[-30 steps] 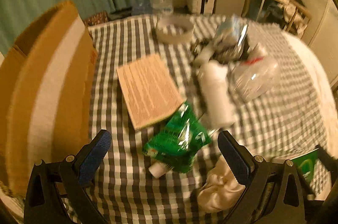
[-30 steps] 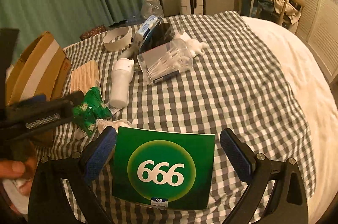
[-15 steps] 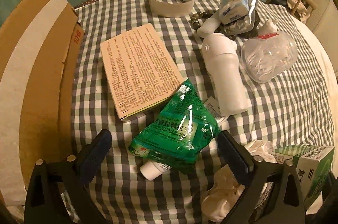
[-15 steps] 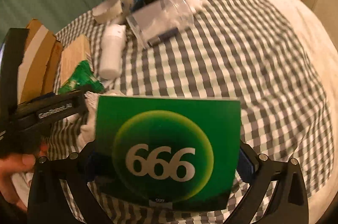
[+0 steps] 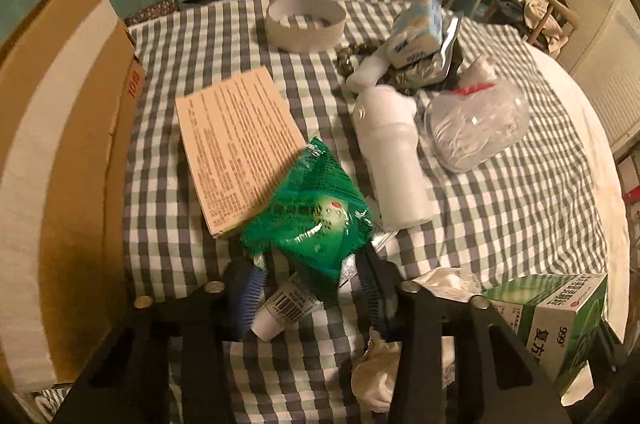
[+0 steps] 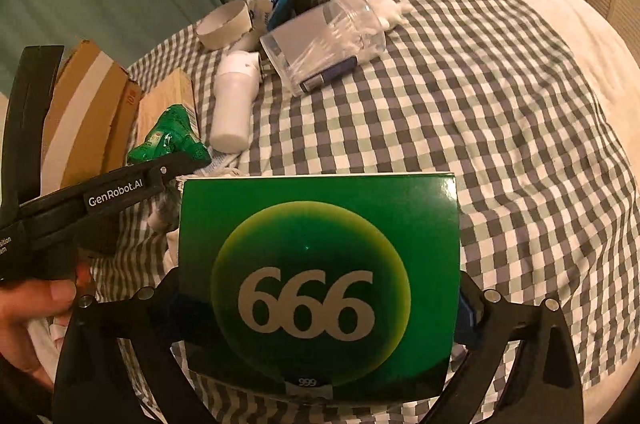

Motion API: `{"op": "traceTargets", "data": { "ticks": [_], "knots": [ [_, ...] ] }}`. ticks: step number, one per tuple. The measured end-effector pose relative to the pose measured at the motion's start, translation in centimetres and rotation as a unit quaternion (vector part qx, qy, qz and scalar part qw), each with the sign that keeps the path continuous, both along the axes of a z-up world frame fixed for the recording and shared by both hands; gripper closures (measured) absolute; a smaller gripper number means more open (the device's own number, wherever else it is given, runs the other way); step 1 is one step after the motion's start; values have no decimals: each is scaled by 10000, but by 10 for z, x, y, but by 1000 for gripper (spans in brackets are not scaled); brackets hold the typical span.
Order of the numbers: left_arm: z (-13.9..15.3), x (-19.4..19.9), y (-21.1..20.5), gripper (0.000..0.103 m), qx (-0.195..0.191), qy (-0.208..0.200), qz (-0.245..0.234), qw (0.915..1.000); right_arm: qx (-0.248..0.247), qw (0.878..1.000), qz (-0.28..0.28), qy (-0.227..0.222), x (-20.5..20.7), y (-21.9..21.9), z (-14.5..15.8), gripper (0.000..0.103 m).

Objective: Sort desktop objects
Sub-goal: 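Grasp the green foil packet with the left gripper while the right gripper holds the box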

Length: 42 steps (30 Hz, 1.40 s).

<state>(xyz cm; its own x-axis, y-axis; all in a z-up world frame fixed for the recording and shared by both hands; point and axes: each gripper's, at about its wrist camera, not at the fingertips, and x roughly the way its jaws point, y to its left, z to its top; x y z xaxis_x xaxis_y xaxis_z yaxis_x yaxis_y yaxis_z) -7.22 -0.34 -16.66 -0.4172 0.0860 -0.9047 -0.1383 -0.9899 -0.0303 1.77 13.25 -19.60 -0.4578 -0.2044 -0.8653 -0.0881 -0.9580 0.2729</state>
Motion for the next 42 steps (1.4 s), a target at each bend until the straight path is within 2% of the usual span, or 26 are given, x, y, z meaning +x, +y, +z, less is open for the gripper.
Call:
{"op": "traceTargets", "data": {
  "ticks": [1, 16, 27, 35, 42],
  "knots": [
    [3, 1, 0, 74, 10, 33, 1, 10000, -3, 10000, -14, 65, 1, 1, 3, 5],
    [50, 9, 4, 76, 54, 767, -65, 9970, 165, 9958, 10, 904, 8, 3, 46, 5],
    [82, 14, -4, 76, 285, 1240, 40, 9919, 317, 9894, 25, 1419, 4, 4, 78, 5],
    [115, 23, -17, 76, 451, 1690, 156, 9845, 413, 9813, 97, 1880, -1, 0, 107, 5],
    [141, 33, -36, 76, 425, 2091, 346, 9764, 493, 9722, 239, 2277, -9, -19, 135, 5]
  ]
}}
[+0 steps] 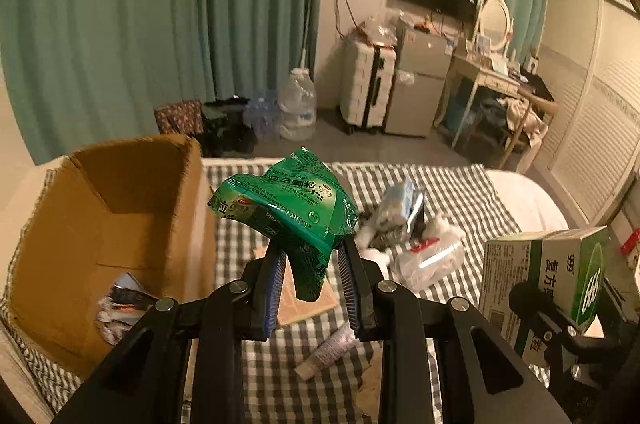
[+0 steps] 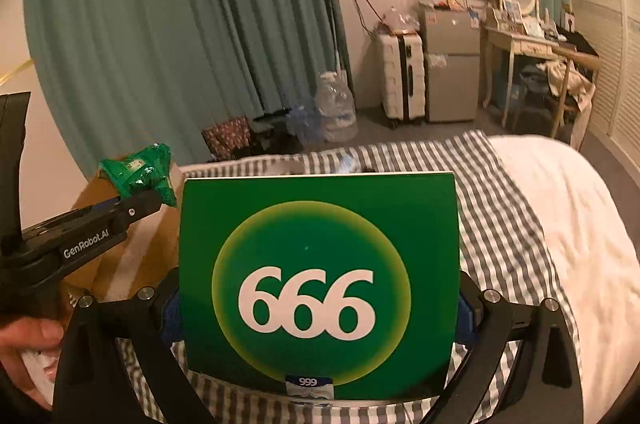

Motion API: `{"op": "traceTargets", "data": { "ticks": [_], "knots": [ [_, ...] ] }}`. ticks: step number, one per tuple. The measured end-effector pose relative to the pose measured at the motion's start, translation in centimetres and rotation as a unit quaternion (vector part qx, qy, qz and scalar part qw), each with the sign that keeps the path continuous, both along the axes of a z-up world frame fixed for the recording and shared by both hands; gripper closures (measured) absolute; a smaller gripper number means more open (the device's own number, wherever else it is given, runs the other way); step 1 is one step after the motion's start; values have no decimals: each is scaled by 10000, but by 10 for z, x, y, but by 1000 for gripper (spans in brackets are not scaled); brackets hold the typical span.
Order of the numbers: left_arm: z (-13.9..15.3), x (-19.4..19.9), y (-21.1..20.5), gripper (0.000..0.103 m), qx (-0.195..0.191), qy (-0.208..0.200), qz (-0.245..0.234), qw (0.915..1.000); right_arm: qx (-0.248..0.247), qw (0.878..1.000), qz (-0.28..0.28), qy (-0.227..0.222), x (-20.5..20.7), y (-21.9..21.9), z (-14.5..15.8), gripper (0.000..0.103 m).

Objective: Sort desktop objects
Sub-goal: 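Carry the foil packet and medicine box over the cardboard box and release both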

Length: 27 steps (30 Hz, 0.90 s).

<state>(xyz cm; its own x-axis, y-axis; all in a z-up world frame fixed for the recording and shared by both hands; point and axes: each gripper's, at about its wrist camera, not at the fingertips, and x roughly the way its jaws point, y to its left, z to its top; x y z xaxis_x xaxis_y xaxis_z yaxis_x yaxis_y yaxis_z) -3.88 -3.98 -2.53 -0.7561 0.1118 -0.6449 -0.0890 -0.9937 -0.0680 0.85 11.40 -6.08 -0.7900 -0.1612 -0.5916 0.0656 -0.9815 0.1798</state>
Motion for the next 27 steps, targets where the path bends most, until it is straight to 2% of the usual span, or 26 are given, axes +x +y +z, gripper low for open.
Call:
{"op": "traceTargets", "data": {
  "ticks": [5, 10, 16, 27],
  "knots": [
    [18, 10, -20, 76, -93, 289, 236, 9993, 62, 9997, 57, 242, -7, -17, 21, 5],
    [34, 24, -44, 76, -12, 520, 259, 9983, 79, 9989, 44, 460, -12, -33, 38, 5],
    [44, 34, -67, 76, -180, 774, 430, 9959, 14, 9981, 155, 603, -15, -60, 43, 5],
    [35, 30, -126, 76, -223, 653, 967, 9929, -16, 9962, 473, 730, -32, -119, 52, 5]
  ]
}}
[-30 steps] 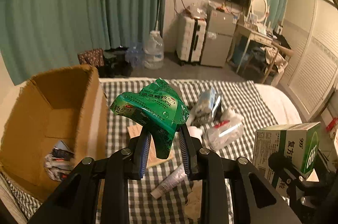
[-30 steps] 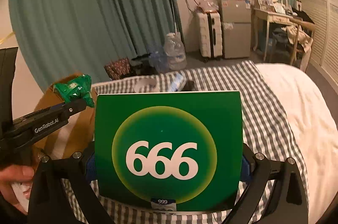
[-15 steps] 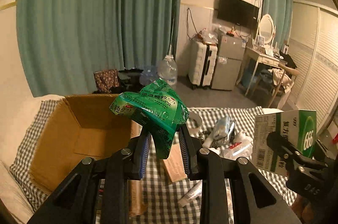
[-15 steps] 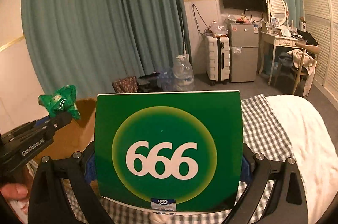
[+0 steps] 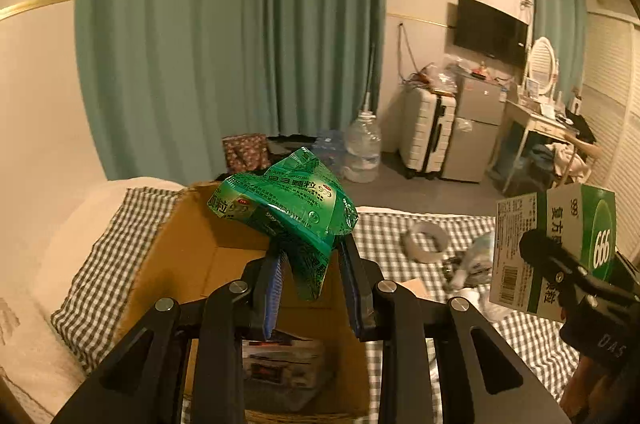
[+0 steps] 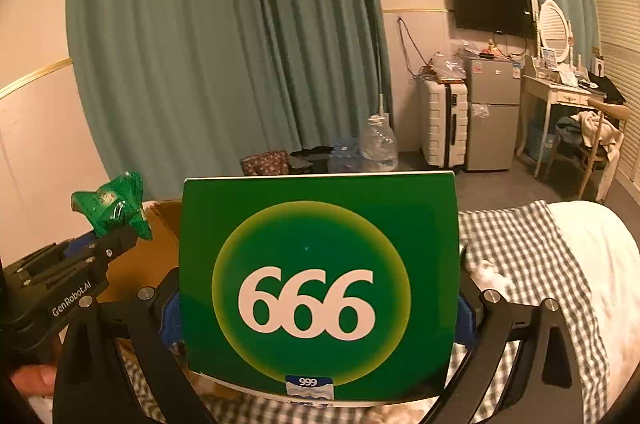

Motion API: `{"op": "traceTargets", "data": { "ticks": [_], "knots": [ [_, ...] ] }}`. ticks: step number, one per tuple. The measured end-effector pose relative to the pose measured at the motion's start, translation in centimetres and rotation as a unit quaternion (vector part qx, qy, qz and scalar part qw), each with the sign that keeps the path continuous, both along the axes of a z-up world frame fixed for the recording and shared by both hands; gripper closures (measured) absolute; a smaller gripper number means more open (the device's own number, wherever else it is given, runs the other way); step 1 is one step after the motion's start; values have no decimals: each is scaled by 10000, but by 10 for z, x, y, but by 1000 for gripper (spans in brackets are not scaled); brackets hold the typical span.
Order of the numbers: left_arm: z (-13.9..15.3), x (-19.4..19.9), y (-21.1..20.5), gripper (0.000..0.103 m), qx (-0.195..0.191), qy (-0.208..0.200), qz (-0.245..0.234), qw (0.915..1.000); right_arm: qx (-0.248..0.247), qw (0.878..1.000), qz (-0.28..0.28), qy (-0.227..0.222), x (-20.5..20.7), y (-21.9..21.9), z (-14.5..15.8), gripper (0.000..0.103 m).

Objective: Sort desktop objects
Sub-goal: 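Carry the foil packet and medicine box over the cardboard box and release both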

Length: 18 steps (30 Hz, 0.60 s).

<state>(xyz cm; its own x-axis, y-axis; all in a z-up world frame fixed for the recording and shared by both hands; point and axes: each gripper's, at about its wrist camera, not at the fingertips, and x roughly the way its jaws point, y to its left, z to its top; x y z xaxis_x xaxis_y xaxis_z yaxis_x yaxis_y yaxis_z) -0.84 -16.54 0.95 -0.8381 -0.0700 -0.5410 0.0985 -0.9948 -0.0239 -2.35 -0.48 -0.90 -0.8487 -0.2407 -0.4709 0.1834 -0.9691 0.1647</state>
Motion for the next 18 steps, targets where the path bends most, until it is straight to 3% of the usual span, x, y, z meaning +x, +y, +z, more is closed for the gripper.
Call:
{"op": "traceTargets", "data": {
  "ticks": [8, 18],
  "knots": [
    [-14, 1, -46, 76, 69, -96, 345, 9993, 99, 9991, 413, -46, -5, -51, -2, 5],
    [-29, 0, -75, 76, 43, -361, 544, 9979, 253, 9970, 725, -84, -8, -100, -12, 5]
  ]
}}
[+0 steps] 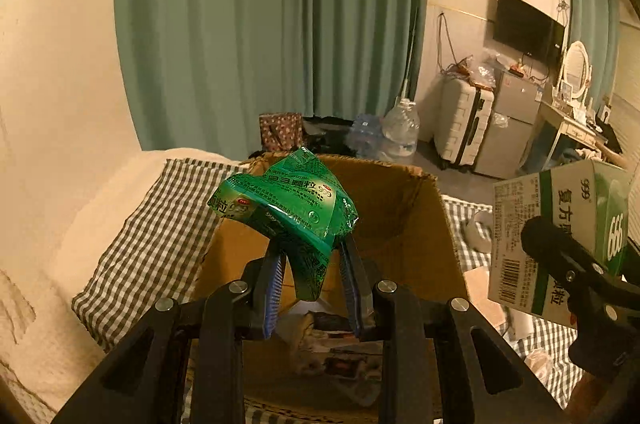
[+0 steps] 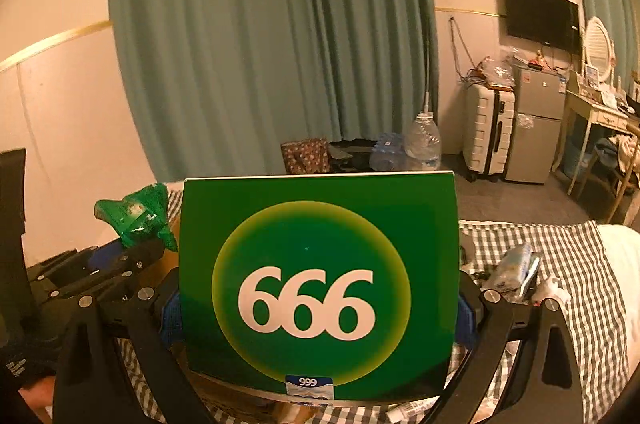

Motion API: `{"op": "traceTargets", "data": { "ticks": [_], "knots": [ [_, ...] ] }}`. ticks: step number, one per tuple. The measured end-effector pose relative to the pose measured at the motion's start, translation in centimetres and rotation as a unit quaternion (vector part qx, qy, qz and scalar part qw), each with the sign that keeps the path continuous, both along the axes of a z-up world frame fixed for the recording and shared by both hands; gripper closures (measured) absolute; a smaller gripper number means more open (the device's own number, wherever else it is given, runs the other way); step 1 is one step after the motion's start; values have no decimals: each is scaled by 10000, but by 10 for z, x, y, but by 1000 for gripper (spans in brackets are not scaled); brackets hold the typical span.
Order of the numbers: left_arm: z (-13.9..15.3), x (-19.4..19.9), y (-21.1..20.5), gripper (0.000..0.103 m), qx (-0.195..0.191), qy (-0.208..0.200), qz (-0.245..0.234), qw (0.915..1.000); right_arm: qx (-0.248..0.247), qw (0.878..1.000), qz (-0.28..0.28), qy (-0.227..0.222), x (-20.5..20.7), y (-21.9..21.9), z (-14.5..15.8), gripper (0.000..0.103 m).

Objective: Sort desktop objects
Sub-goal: 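Carry the foil packet and medicine box over the cardboard box and release both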

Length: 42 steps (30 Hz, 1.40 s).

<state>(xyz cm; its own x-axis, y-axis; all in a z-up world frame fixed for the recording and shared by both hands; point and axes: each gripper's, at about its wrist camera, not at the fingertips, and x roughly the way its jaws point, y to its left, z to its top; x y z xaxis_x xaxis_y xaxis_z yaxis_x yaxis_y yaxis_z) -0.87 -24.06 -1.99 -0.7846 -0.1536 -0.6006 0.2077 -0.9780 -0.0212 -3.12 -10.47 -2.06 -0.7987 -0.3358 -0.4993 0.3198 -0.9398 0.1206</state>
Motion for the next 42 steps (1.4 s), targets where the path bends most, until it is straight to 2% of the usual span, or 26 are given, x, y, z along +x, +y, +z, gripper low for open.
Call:
{"op": "traceTargets", "data": {
  "ticks": [9, 20, 30, 32, 34, 36, 42],
  "knots": [
    [-20, -5, -23, 76, 166, -255, 88, 9995, -7, 9999, 125, -76, -8, -33, -9, 5],
    [-46, -16, -39, 76, 366, -543, 190, 9977, 231, 9990, 248, -303, -25, -70, -38, 5],
    [-57, -22, -38, 74, 321, -737, 133, 9967, 453, 9973, 345, -472, -36, -91, -55, 5],
    [-55, -22, -38, 67, 324, -716, 113, 9968, 394, 9970, 356, -567, -37, -91, -58, 5],
    [-53, -21, -37, 45, 293, -693, 112, 9971, 246, 9967, 376, -670, -38, -88, -60, 4],
    [-53, -21, -37, 37, 272, -676, 103, 9973, 222, 9964, 383, -716, -41, -89, -60, 4],
    [-46, -20, -39, 33, 261, -600, 175, 9977, 90, 9983, 255, -508, -38, -83, -52, 1]
  ]
}}
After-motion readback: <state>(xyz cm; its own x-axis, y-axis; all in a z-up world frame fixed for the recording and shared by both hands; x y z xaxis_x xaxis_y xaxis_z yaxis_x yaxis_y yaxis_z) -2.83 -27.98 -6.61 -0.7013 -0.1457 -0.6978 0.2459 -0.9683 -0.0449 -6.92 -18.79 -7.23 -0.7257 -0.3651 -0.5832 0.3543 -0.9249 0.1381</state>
